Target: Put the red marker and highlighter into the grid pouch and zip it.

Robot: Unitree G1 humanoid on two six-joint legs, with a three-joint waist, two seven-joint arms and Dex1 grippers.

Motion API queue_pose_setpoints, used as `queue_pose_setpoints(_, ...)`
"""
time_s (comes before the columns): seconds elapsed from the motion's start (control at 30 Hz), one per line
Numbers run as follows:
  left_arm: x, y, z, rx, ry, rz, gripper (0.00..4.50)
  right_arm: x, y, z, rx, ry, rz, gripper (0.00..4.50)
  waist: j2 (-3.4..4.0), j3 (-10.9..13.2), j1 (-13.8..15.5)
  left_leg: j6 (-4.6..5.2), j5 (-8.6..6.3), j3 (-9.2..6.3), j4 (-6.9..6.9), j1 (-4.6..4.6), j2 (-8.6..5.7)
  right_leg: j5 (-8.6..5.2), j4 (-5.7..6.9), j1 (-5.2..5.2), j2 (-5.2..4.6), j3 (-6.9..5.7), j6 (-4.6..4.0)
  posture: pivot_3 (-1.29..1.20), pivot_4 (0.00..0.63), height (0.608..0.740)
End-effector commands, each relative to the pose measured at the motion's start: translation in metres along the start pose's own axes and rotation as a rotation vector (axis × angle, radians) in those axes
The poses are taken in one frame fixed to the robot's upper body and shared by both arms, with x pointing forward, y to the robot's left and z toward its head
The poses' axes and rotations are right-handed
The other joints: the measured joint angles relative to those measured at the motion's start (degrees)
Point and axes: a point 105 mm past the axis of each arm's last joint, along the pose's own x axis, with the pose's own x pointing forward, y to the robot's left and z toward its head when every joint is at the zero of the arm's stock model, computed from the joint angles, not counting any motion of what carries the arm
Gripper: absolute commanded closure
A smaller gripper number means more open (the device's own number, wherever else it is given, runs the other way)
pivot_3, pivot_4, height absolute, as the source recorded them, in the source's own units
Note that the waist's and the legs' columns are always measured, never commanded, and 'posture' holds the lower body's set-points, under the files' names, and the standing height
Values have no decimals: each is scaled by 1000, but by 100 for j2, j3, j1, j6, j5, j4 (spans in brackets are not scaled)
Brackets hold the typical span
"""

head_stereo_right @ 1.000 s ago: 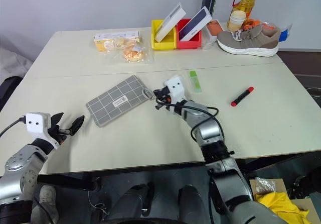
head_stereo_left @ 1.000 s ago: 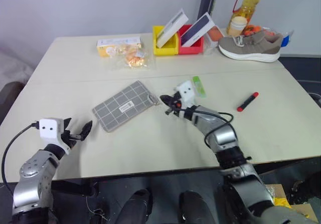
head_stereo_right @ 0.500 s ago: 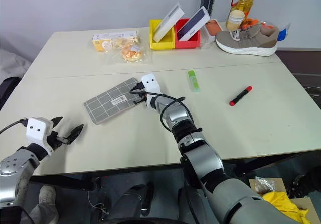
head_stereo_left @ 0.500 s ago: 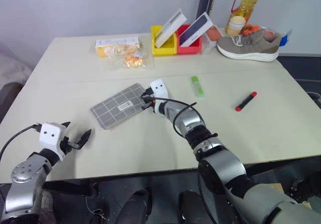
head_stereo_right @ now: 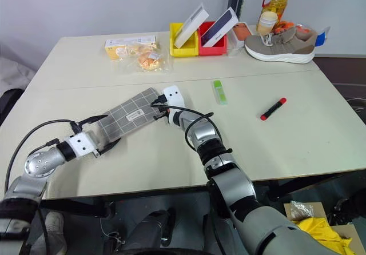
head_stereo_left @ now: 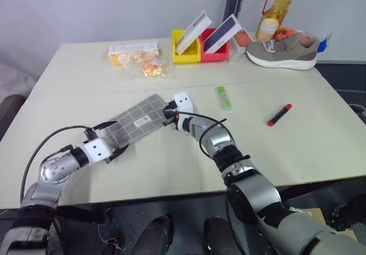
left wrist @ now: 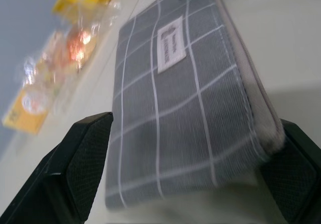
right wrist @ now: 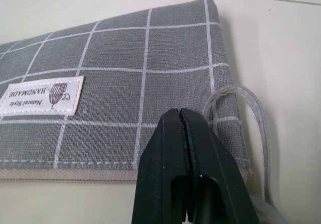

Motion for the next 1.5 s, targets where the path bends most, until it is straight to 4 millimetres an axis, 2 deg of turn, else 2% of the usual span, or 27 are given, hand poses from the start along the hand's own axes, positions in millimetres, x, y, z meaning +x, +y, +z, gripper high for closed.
queue_pose_setpoints(0.03, 5, -8, -5, 132, -11, -47, 0, 0, 5, 3, -7, -8, 7, 4465, 0, -1, -2, 0, 0, 1, 0, 4, 0, 0, 1, 1, 0, 1, 0, 0, 150, 740)
queue_pose_setpoints(0.1, 9, -7, -3, 191, -33, -45, 0, 0, 5, 3, -8, -8, 5, 4465, 1, -1, -1, 0, 0, 0, 0, 14, -1, 0, 3, 10, 0, 1, 1, 0, 150, 740)
queue_pose_setpoints(0.2, 12, -4, 0, 255, -68, -28, 829, -1, 6, 2, -10, -7, 4, 4500, 1, -2, -9, 0, 0, 0, 0, 20, -1, 0, 6, 15, 1, 1, 1, 0, 150, 740)
queue_pose_setpoints(0.43, 11, 7, 5, 291, -121, 55, 4373, -1, 8, 1, -19, -6, 8, 4500, 3, -3, -17, 1, 1, 1, -1, 22, 0, 0, 15, 14, 1, 2, 2, 0, 150, 740)
queue_pose_setpoints(0.53, 12, 9, 8, 250, -141, 86, 4456, -3, 4, 9, -43, -41, -10, 4500, 3, -2, -26, 1, 1, 0, -1, 23, 0, 0, 18, 12, 2, 2, 2, 0, 150, 740)
queue_pose_setpoints(0.67, 17, 13, 12, 73, -158, 163, 4456, -11, -3, 31, -74, -135, -17, 4500, 4, -2, -15, 1, 1, 1, -1, 22, 0, 0, 17, 12, 1, 2, 2, 0, 150, 740)
queue_pose_setpoints(0.7, 19, 13, 17, 14, -173, 176, 4490, -18, -2, 42, -70, -185, 15, 4246, 4, -2, -15, 1, 1, 0, 0, 22, 0, 0, 17, 13, 1, 2, 2, 0, 150, 740)
queue_pose_setpoints(0.77, 23, 10, 25, -76, -193, 182, 4500, -33, -4, 55, -95, -245, 47, 3723, 5, -1, -23, 2, 1, 1, 0, 16, 0, -1, 15, 13, -1, 4, 3, 0, 150, 740)
queue_pose_setpoints(0.8, 24, 8, 30, -110, -203, 183, 4500, -39, -7, 59, -117, -260, 48, 3305, 5, -1, -25, 2, 1, 1, 1, 11, 0, -1, 15, 13, -1, 4, 3, 0, 150, 740)
queue_pose_setpoints(1.0, 34, -1, 55, -289, -227, 196, 4500, -79, -33, 64, -134, -281, -22, 112, 5, -1, -39, 2, 2, -1, 4, -12, 3, -1, 18, 6, 2, 5, 2, 0, 150, 740)
queue_pose_setpoints(1.1, 37, -3, 65, -345, -227, 216, 4500, -96, -42, 59, -102, -255, -44, 41, 4, -1, -27, 2, 1, 1, 4, -12, 3, -1, 17, 6, 2, 6, 2, 0, 150, 740)
queue_pose_setpoints(1.2, 40, -3, 72, -375, -225, 228, 4500, -103, -44, 48, -128, -204, -58, 41, 4, -1, -24, 2, 1, 2, 4, -12, 5, -1, 17, 7, 3, 7, 2, 0, 150, 740)
queue_pose_setpoints(1.37, 42, -2, 79, -390, -228, 234, 4500, -102, -54, 31, -119, -119, -105, 41, 4, -1, -17, 2, 2, 6, 4, -12, 6, -1, 17, 7, 2, 7, 1, 0, 150, 740)
queue_pose_setpoints(1.5, 42, -2, 82, -390, -235, 232, 4500, -98, -57, 27, -105, -102, -121, 41, 4, -1, 0, 2, 2, 6, 6, -12, 6, -1, 14, 9, 2, 7, 1, 0, 150, 740)
